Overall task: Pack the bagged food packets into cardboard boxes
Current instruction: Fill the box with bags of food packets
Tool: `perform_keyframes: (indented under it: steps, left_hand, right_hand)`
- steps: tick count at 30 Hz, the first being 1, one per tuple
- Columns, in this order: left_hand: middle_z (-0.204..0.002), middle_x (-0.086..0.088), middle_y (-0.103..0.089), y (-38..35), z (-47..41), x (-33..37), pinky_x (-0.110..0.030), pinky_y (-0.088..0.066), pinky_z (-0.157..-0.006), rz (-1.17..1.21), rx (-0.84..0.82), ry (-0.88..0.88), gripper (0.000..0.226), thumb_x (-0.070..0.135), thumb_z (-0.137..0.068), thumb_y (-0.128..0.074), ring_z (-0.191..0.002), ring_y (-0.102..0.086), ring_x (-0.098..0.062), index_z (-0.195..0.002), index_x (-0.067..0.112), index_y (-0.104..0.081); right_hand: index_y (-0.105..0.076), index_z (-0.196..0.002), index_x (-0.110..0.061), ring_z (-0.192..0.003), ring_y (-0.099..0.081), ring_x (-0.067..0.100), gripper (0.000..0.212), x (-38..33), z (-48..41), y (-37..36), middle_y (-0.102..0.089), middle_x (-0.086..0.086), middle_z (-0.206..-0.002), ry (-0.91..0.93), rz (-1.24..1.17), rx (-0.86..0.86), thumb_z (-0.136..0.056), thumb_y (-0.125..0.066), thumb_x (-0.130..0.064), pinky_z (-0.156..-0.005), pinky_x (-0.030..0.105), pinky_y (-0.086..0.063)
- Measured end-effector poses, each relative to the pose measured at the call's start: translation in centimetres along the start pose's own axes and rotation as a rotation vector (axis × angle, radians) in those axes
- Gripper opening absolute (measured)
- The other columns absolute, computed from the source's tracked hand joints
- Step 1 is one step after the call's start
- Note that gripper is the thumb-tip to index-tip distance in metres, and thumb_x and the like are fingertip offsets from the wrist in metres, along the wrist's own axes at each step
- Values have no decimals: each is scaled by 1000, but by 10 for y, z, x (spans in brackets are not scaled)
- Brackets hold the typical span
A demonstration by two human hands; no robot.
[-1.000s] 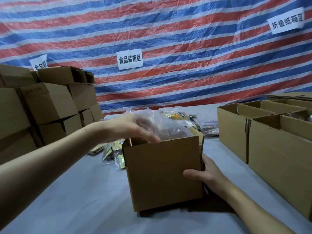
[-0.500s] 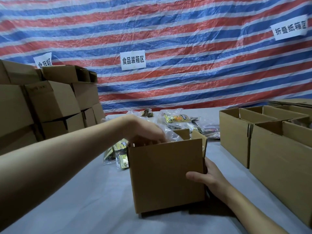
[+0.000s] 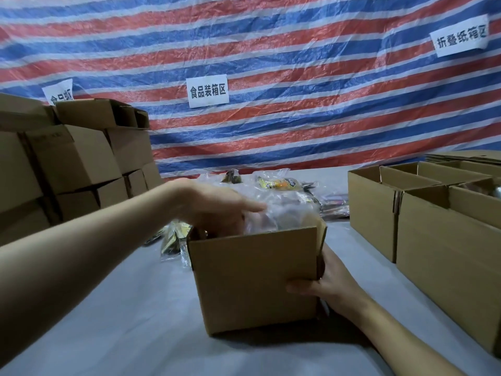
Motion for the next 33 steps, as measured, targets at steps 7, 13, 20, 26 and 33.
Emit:
perform_keyframes:
  steps: [7,13,20,26,33]
  left_hand:
    - [-102,-7,-78,-17,-10,2,-35,-62,-87,-190,118,-53,39,51,-97,-60,-91,-76,-19,-106,19,-79]
    - [-110,-12,-74,5,-5,-18,-31,-59,-84,114,179,-391,29,40,-95,-66,-98,-71,-24,-110,18,-76]
    - [-138,-17,-63,13,9,-38,-44,-61,-84,640,-125,-669,40,31,-102,-59,-112,-70,-39,-141,39,-55]
    - [-84,-6,-71,5,1,-36,-48,-61,-88,560,33,-542,38,18,-106,-50,-79,-73,-20,-137,38,-62]
    - [-112,-8,-69,-9,13,-13,-43,-55,-83,-574,1137,-335,61,25,-88,-76,-99,-67,-29,-141,18,-46]
  right_hand:
    - [-51,-130,-35,-110,-67,6,103,3,-4,3,-70,-13,-120,-12,35,23,-41,-102,-46,-82,18,-56]
    - [-51,-132,-35,-110,-67,4,99,2,-3,4,-69,-14,-121,-6,25,29,-46,-99,-41,-81,18,-56]
    - [-53,-129,-37,-110,-68,9,94,3,-3,3,-70,-10,-118,-5,25,43,-47,-98,-35,-82,22,-56]
    - [-53,-131,-35,-110,-68,8,96,0,-2,2,-71,-10,-118,0,42,50,-46,-98,-39,-83,21,-56]
    - [-53,-131,-31,-109,-67,7,96,-3,-1,2,-70,-11,-119,-17,41,42,-47,-97,-37,-82,21,-56]
Point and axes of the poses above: each hand's wrist, its own z-axis away from the middle knuckle, its own y-axis out of the back of the hand, x = y × z, the point moved 1 cm from there along -z, towards the middle knuckle
